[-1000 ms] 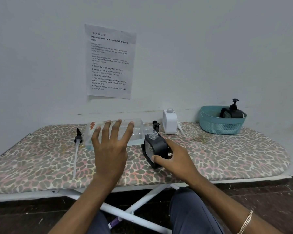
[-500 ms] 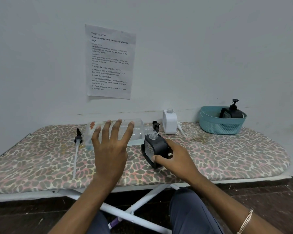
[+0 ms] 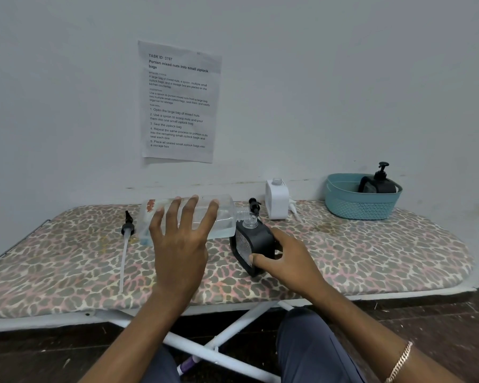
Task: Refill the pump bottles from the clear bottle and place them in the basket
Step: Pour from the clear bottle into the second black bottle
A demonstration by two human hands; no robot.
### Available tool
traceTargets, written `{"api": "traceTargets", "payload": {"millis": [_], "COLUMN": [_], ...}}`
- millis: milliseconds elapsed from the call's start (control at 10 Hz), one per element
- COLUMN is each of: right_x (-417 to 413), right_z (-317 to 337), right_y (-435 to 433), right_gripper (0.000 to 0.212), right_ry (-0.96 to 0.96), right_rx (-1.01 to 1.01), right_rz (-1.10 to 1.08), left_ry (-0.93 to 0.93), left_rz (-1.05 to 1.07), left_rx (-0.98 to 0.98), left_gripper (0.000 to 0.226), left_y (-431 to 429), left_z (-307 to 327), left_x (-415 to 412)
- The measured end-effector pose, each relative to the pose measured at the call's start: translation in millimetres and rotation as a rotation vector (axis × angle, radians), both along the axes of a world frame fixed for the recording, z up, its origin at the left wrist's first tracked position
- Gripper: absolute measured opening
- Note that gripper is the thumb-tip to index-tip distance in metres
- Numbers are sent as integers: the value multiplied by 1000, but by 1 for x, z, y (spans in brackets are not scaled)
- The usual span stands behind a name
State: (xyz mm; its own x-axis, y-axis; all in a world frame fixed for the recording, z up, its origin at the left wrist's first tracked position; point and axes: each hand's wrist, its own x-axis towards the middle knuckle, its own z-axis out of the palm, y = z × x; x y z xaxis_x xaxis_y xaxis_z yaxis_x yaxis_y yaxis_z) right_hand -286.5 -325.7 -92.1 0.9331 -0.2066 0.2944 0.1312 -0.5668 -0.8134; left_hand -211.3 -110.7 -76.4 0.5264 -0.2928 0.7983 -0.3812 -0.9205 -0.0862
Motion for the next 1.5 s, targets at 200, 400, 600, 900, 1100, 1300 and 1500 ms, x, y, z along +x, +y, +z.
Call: {"api": "traceTargets", "payload": {"millis": [200, 400, 600, 900, 1100, 1300, 1500], "right_x": [0, 1, 2, 2, 1, 2, 2], "right_z": [-1, -1, -2, -2, -1, -2, -2], "right_y": [0, -1, -1, -2, -2, -2, -2], "right_gripper": [42, 41, 41, 41, 40, 41, 42], "right_ry": [10, 7, 5, 5, 8, 5, 8], "right_rx": [1, -7, -5, -3, 2, 5, 5], "right_rz": [0, -8, -5, -3, 1, 2, 3], "left_ry": [7, 3, 4, 7, -2, -1, -8], "left_rz": [3, 2, 1, -1, 2, 1, 3], "left_rx": [1, 1, 3, -2, 5, 2, 2], "left_gripper": [88, 89, 88, 88, 87, 87, 87], "left_y": [-1, -1, 0, -1, 0, -1, -1], "left_z": [0, 0, 0, 1, 0, 0, 0], "left_x": [0, 0, 0, 0, 1, 1, 2]}}
